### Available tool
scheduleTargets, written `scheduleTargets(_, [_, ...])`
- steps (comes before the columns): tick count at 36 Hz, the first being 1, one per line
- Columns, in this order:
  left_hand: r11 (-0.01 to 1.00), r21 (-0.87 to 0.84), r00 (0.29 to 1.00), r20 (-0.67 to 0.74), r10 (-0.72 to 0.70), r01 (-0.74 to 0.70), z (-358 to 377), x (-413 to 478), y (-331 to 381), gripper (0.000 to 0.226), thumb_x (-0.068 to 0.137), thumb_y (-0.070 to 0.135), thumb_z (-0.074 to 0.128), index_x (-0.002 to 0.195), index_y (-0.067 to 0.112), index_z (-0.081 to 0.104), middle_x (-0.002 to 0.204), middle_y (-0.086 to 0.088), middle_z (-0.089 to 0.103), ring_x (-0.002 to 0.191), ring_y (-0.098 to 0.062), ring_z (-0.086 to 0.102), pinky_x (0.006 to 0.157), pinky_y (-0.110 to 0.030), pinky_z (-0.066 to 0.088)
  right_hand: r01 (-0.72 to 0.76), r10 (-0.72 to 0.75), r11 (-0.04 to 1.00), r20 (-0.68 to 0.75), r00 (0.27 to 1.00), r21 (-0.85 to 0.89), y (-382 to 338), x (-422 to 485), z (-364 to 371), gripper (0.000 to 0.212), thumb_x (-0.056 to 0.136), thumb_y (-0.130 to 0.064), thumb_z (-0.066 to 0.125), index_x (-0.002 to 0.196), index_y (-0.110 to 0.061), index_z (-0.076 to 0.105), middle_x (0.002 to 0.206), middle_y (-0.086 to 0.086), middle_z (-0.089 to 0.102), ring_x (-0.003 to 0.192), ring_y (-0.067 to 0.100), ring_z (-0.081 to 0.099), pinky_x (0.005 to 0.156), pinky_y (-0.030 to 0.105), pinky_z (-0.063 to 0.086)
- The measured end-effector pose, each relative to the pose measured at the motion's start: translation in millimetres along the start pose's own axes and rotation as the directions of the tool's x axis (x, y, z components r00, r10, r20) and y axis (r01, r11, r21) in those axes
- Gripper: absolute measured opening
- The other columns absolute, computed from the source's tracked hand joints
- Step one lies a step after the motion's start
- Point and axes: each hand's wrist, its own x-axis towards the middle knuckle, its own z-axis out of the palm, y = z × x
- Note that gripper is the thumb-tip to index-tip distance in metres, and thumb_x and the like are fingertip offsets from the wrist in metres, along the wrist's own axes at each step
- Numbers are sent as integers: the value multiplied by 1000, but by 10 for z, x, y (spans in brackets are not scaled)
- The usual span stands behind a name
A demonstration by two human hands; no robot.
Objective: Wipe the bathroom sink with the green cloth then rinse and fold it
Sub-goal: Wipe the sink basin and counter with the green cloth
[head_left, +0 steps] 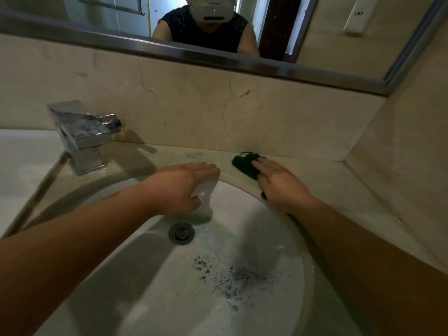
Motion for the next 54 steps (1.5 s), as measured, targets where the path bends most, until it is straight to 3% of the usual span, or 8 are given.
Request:
scheduleTargets(8, [999, 20, 999, 4, -39, 38, -7, -16, 128, 87, 97, 35, 64, 168, 41, 14, 176, 15, 15, 157, -16, 30, 120, -33, 35, 72, -68, 984, -32, 997, 166, -51, -472, -480, 40, 103, -6, 50, 129, -26, 72, 137, -7, 66, 121, 12, 57, 108, 25, 42])
scheduleTargets(17, [999, -3, 998, -37, -43, 43, 85, 22, 97, 88, 93, 37, 65, 167, 41, 18, 175, 16, 18, 157, -16, 30, 120, -37, 39, -371, 374, 925, -17, 927, 85, 961, -839, -650, 51, 110, -21, 36, 160, -30, 34, 164, 4, 36, 144, 27, 40, 113, 34, 30])
scheduleTargets(22, [1000, 12, 998, -61, -16, 17, 113, 29, 89, 87, 93, 38, 67, 167, 39, 21, 175, 15, 21, 156, -14, 31, 118, -32, 37, -227, 227, 974, -10, 974, 24, 633, -483, -313, 51, 110, -29, 36, 160, -22, 35, 168, 3, 30, 151, 22, 33, 122, 31, 21])
scheduleTargets(31, [999, -39, 998, 48, -30, 32, -132, -96, 103, 85, 96, 27, 68, 168, 36, 23, 173, 6, 27, 153, -20, 35, 124, -38, 32, 143, -154, 980, 73, 985, 137, -328, -267, -94, 40, 105, -21, 53, 142, -35, 60, 143, -12, 60, 125, 12, 56, 111, 33, 43])
scheduleTargets(36, [992, 44, 993, 19, -120, 119, -279, -449, -138, 82, 96, 34, 66, 167, 34, 25, 170, 3, 32, 152, -22, 37, 122, -39, 37, 266, -245, 959, -185, 952, 99, -306, -125, -605, 37, 104, -34, 52, 139, -45, 58, 139, -17, 59, 127, 15, 51, 107, 43, 40])
scheduleTargets(40, [977, 85, 980, 27, -199, 196, -350, -721, -401, 82, 97, 35, 66, 167, 30, 23, 174, 2, 26, 153, -25, 38, 118, -36, 38, -9, -55, 950, -196, 979, -312, 75, 34, -685, 44, 100, -51, 46, 144, -48, 51, 141, 10, 51, 123, 36, 45, 102, 49, 40])
scheduleTargets(44, [967, 106, 968, 69, -240, 232, -333, -868, -649, 86, 94, 35, 68, 167, 31, 23, 174, 2, 27, 145, -29, 48, 113, -35, 45, -186, 167, 964, -114, 979, -191, 303, 4, -238, 52, 104, -48, 44, 152, -28, 50, 128, 23, 50, 112, 42, 51, 98, 44, 47])
scheduleTargets(54, [977, 53, 975, 70, -212, 209, -260, -887, -806, 96, 77, 51, 54, 167, 36, 25, 174, 10, 28, 147, -26, 49, 116, -42, 46, 9, -10, 1000, -60, 998, -20, -332, 696, 266, 43, 111, -27, 39, 151, -21, 51, 145, 11, 44, 133, 31, 42, 115, 34, 34])
